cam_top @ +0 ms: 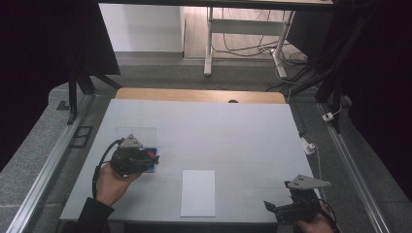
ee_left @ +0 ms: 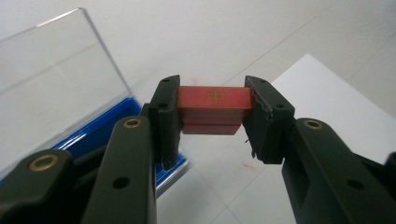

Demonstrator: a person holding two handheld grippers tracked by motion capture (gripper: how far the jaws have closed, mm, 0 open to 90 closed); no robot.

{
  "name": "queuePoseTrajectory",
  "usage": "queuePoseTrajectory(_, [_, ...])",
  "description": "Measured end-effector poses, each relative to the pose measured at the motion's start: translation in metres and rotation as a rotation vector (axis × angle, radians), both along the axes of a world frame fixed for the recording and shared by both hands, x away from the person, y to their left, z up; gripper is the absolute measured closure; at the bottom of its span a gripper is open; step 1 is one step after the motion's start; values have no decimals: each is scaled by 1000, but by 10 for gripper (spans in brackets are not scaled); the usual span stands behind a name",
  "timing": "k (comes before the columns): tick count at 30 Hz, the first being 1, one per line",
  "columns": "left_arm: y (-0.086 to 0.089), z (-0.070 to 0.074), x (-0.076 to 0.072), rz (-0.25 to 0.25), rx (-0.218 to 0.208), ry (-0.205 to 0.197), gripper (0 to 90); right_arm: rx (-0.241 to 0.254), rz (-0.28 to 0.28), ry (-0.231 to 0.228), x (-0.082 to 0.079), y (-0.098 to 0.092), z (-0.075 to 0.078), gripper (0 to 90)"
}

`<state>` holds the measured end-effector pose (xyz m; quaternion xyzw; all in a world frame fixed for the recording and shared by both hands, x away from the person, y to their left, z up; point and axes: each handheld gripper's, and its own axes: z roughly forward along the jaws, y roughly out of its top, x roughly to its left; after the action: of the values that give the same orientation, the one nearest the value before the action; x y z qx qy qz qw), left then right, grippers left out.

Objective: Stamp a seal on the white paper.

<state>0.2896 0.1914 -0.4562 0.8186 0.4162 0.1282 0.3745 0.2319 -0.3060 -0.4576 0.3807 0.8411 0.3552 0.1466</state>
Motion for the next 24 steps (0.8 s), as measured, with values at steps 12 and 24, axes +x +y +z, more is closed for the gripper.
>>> queuePoseTrajectory(12, [-28,5,-5,-99,-17,1,581,0,0,0,0,0,0,0])
queuePoseTrajectory(24, [-56,5,-11,-193,1,6,580,-1,1,0,0,0,0,0])
